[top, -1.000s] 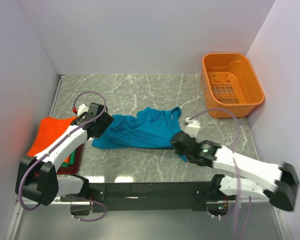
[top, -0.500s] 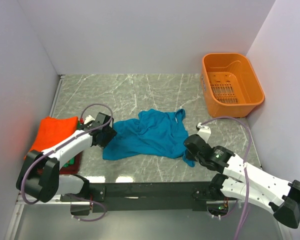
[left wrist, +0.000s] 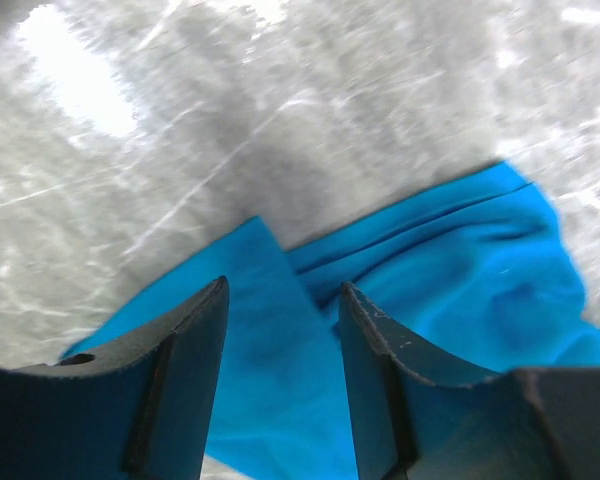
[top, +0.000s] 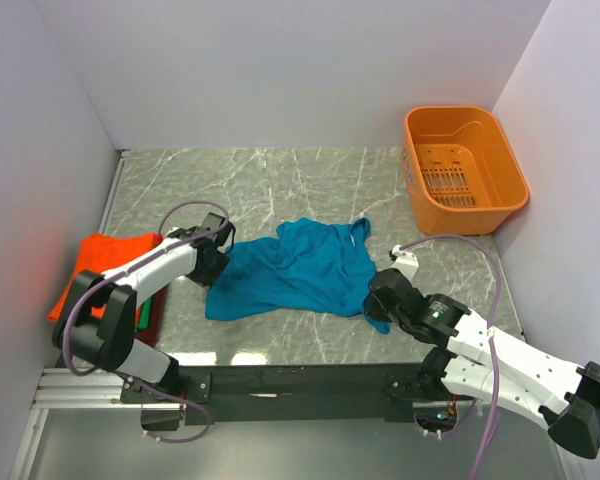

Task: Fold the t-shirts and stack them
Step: Flatten the tshirt out

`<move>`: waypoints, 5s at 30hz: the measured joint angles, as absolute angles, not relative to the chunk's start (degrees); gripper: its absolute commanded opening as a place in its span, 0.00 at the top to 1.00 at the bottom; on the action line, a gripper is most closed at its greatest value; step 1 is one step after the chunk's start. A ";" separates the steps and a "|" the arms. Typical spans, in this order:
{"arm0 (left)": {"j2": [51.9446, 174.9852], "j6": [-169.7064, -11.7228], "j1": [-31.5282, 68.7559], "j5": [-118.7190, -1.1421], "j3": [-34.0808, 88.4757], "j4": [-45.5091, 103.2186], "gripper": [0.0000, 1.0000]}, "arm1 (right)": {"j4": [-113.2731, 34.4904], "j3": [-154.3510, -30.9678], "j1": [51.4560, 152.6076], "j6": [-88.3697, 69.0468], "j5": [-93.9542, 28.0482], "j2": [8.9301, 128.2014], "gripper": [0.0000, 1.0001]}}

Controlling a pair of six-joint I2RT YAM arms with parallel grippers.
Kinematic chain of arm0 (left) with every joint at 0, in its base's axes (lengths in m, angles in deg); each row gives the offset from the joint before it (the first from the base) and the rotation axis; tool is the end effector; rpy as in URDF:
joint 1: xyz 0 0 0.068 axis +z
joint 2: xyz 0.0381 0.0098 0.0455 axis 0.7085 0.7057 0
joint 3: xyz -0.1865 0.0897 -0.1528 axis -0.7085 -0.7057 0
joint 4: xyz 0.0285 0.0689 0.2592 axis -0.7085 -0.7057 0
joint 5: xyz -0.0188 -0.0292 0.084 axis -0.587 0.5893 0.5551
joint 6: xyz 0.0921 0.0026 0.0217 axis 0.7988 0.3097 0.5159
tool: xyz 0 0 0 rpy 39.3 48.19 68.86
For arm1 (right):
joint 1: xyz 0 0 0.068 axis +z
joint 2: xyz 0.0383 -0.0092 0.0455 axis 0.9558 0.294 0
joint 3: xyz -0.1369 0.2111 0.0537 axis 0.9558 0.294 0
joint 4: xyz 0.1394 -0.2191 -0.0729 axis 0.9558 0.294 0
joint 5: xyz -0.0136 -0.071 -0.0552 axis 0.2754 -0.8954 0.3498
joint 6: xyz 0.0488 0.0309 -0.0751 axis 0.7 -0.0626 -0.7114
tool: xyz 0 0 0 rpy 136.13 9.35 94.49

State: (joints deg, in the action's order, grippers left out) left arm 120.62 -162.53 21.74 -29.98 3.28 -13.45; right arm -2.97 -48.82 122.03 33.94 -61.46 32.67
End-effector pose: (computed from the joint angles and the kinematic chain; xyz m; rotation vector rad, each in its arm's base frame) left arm 0.2624 -0.0791 0.1178 -1.4004 2.2852 0.0136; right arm 0.1567 0.1346 0.1703 0.1863 2.4005 0.3747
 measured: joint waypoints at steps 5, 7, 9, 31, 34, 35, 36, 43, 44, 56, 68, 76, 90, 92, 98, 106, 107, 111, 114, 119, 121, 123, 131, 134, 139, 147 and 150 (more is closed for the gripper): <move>125.39 -164.56 21.74 -29.17 6.97 -15.55 0.57 | -3.58 -48.82 122.03 33.46 -61.46 32.19 0.73; 127.07 -165.50 21.74 -29.01 7.85 -17.15 0.59 | -3.61 -48.82 122.03 33.30 -61.48 31.65 0.73; 127.77 -166.05 21.74 -28.86 7.95 -18.13 0.59 | -3.63 -48.82 122.03 33.15 -61.48 30.95 0.72; 131.64 -166.44 23.29 -28.86 9.42 -20.27 0.83 | -5.07 -47.31 122.03 33.02 -60.84 27.76 0.61; 131.16 -166.18 23.44 -28.88 9.35 -20.25 0.82 | -5.99 -46.06 122.01 33.72 -60.69 27.82 0.52; 130.52 -165.79 23.62 -28.86 9.20 -20.25 0.82 | -6.29 -45.60 122.01 34.07 -60.63 27.84 0.50; 129.74 -165.42 23.73 -28.88 9.03 -20.25 0.82 | -6.36 -45.32 121.98 34.24 -60.60 27.89 0.50; 119.40 -162.86 25.13 -28.84 7.69 -20.27 0.91 | -8.65 -42.61 120.52 36.36 -59.73 29.64 0.43; 118.00 -162.51 25.28 -28.82 7.52 -20.34 0.93 | -8.85 -42.26 120.28 36.69 -59.66 29.83 0.39; 105.48 -160.83 28.16 -28.66 2.05 -21.13 0.99 | -8.92 -41.10 113.05 39.88 -59.27 28.00 0.34; 99.27 -158.44 34.35 -28.84 0.26 -20.65 0.99 | -7.78 -38.74 112.21 43.64 -56.39 22.14 0.32; 99.36 -155.21 40.84 -30.68 3.32 -20.34 0.99 | -6.25 -35.99 111.65 46.90 -56.15 22.01 0.35; 101.94 -153.00 43.05 -34.33 7.04 -16.97 0.99 | -9.07 -35.33 111.23 45.35 -54.37 27.95 0.42; 102.22 -152.61 43.05 -34.68 7.04 -16.76 0.99 | -8.79 -35.37 113.07 45.43 -55.56 29.66 0.43; 102.64 -152.10 43.05 -35.40 7.04 -15.77 0.99 | -4.50 -39.79 119.67 45.70 -62.20 33.61 0.45; 102.81 -151.36 43.07 -35.86 7.04 -15.49 0.99 | 1.42 -52.38 128.78 46.90 -72.36 50.58 0.63; 102.81 -151.25 43.11 -35.90 7.04 -15.47 0.99 | 1.66 -53.06 129.24 46.68 -72.80 52.41 0.63; 102.81 -150.86 43.29 -36.07 7.04 -15.44 0.99 | 2.14 -54.32 130.05 45.11 -73.74 57.63 0.63; 102.81 -150.68 43.33 -36.42 7.04 -15.44 0.99 | 1.97 -55.05 130.29 43.40 -73.91 60.37 0.62; 102.81 -150.66 43.42 -36.77 7.04 -15.44 0.99 | 1.51 -56.38 131.36 41.00 -74.02 64.08 0.58; 102.83 -150.66 43.42 -36.80 7.04 -15.44 0.99 | 1.40 -56.75 132.04 40.60 -74.07 65.09 0.55; 102.83 -150.66 43.42 -36.82 7.04 -15.42 0.99 | 1.40 -57.17 132.45 40.17 -74.11 66.29 0.53; 103.18 -150.53 43.42 -36.86 7.02 -14.68 0.99 | 1.64 -57.54 132.80 40.82 -74.18 69.72 0.50; 103.29 -150.40 43.42 -36.86 7.02 -14.64 0.99 | 1.64 -57.52 132.80 41.57 -74.20 69.59 0.51; 103.29 -150.25 43.42 -36.84 7.02 -14.64 0.99 | 1.01 -56.49 132.43 42.66 -73.81 67.08 0.53; 103.29 -150.22 43.57 -36.86 7.02 -14.64 0.99 | -0.61 -52.60 130.38 43.64 -72.19 63.25 0.56; 103.29 -150.20 43.62 -36.86 7.02 -14.66 0.99 | -0.70 -52.60 130.22 43.75 -72.06 63.25 0.56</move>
State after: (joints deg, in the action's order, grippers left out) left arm 103.29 -150.20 43.62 -36.86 7.02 -14.66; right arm -0.70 -52.60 130.22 43.75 -72.06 63.25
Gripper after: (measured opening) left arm 0.022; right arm 0.438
